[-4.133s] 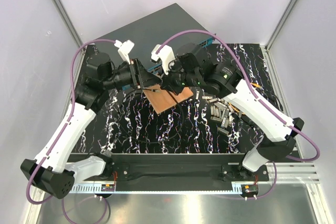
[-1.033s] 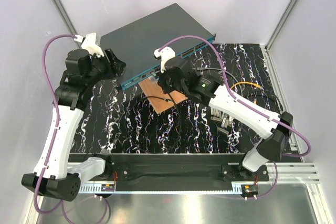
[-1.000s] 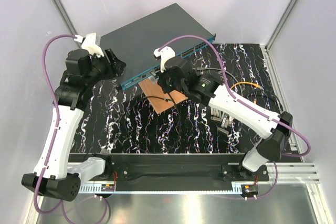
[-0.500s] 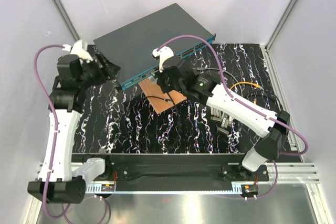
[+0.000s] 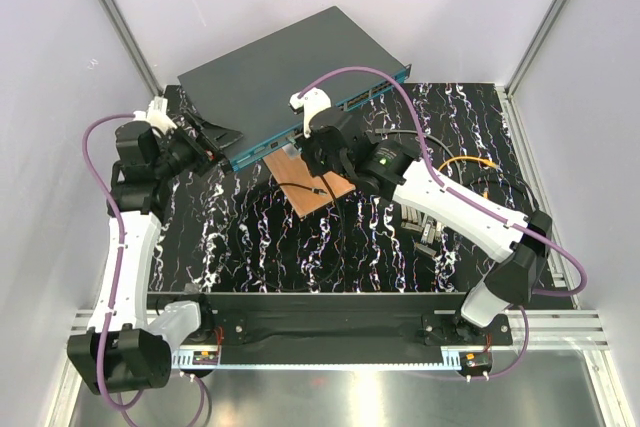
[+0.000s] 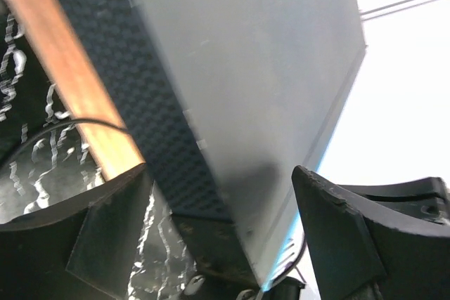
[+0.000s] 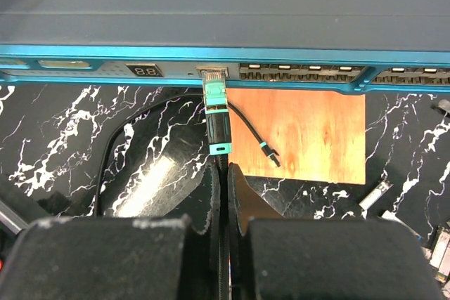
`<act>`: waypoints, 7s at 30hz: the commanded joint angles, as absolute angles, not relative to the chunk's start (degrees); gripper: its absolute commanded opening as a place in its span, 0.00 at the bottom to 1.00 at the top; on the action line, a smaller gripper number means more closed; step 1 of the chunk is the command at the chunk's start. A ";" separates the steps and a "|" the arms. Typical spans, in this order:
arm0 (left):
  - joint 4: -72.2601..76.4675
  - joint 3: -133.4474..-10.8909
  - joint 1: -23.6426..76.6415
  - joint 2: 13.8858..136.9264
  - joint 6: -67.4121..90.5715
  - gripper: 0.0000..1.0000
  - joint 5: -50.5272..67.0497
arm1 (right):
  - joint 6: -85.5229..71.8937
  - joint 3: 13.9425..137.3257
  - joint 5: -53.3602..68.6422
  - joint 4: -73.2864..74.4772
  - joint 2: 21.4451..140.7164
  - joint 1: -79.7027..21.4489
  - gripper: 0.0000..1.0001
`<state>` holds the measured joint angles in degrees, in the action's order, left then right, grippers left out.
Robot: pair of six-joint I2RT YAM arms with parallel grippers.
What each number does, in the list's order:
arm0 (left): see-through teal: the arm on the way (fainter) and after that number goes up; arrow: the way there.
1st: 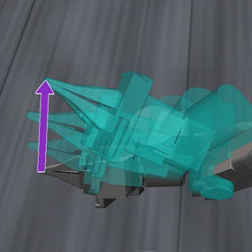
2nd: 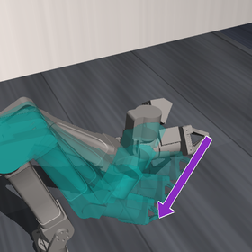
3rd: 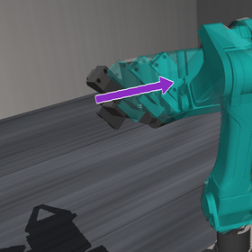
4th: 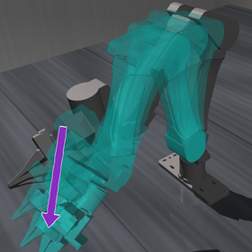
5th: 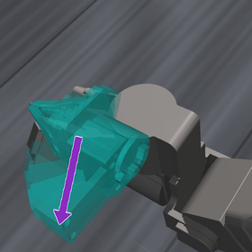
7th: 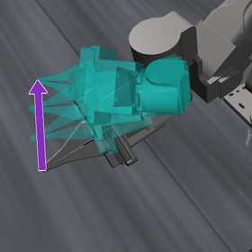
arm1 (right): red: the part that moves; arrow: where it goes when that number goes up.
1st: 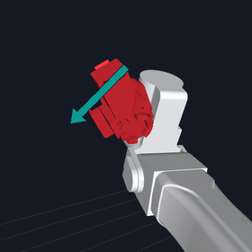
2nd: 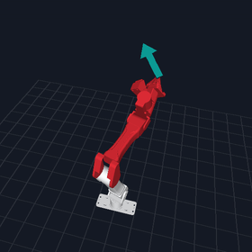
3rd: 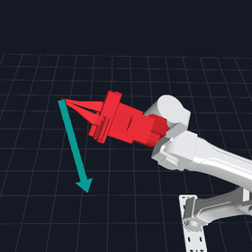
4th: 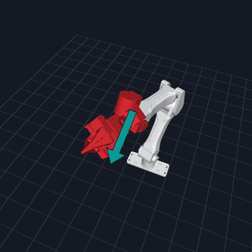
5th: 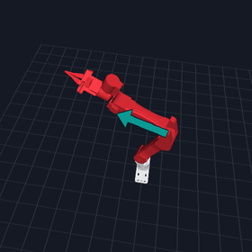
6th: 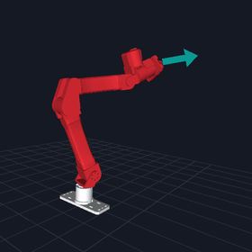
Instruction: Insert the plug into the switch port
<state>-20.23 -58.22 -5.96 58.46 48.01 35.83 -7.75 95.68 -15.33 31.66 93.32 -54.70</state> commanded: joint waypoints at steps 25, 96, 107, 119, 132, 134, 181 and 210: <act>-10.46 -56.78 -2.90 58.89 51.42 0.45 36.21 | -5.10 102.39 -28.30 32.16 95.80 -56.60 0.00; -6.24 -49.83 3.08 58.09 56.69 0.00 37.53 | 1.58 116.37 -35.16 24.18 109.16 -60.29 0.00; -12.21 -52.56 1.32 57.92 52.65 0.02 33.58 | -1.84 108.38 -29.18 29.00 101.44 -58.54 0.34; -16.61 -58.27 -5.88 58.45 49.75 0.62 32.08 | -0.18 95.81 -17.85 32.86 87.56 -56.87 0.81; -13.81 -58.35 -17.13 55.90 49.84 0.99 42.36 | -0.88 83.50 -4.94 41.82 68.56 -43.18 1.00; -13.71 -60.28 -17.58 54.76 47.21 0.99 42.45 | -0.27 83.06 -1.69 43.93 66.28 -34.05 1.00; -3.34 -66.97 -17.05 54.76 27.25 0.95 52.65 | 41.04 127.26 18.55 47.46 143.87 1.67 0.58; -2.11 -67.94 -16.61 51.86 24.61 0.97 46.41 | 33.22 104.08 13.80 5.11 112.25 6.86 0.00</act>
